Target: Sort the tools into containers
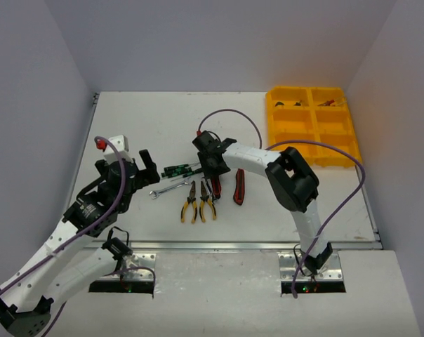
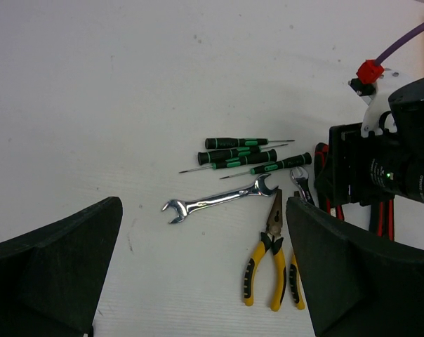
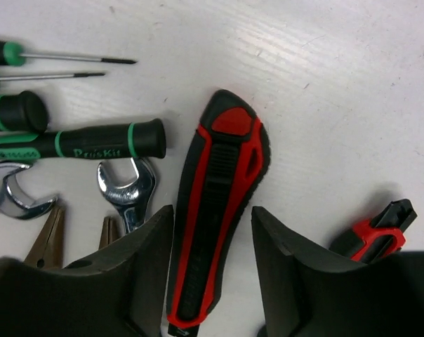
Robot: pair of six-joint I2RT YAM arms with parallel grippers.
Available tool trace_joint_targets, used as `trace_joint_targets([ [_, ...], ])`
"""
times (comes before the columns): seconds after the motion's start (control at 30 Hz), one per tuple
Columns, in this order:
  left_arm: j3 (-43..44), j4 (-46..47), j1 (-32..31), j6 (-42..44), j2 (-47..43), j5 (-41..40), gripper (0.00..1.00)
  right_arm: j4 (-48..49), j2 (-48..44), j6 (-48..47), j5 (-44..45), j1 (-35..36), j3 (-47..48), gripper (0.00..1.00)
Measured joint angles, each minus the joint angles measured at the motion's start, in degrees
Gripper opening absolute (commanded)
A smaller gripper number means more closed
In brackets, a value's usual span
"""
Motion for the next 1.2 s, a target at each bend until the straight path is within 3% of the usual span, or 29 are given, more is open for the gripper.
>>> trace_joint_targets([
  [0.2,0.00,0.02,0.00,0.04,-0.75,0.48,1.00,0.57,1.14,0.76,-1.31,-1.29,0.46,0.30],
  [0.33,0.00,0.06,0.00,0.24,-1.10,0.82,1.00,0.68,1.14,0.75,-2.23,-1.87,0.35,0.01],
  [0.6,0.00,0.09,0.00,0.74,-1.72,0.98,1.00,0.52,-2.05,0.79,-4.58,-3.39,-2.95,0.00],
  [0.73,0.00,0.15,0.00,0.81,-2.55,0.99,1.00,0.15,-9.00,0.81,-6.85,-6.91,-5.41,0.00],
  [0.93,0.00,0.20,0.00,0.83,-3.35,0.98,1.00,4.23,-19.99,2.71,-7.89,-20.69,-4.83,0.00],
  [1.07,0.00,0.24,0.00,0.83,-3.70,0.98,1.00,8.75,-20.10,8.61,-7.05,-32.42,-2.96,0.00],
  [1.2,0.00,0.24,0.00,0.83,-3.82,1.16,1.00,10.28,-16.99,16.50,-2.21,-39.77,0.29,0.00],
])
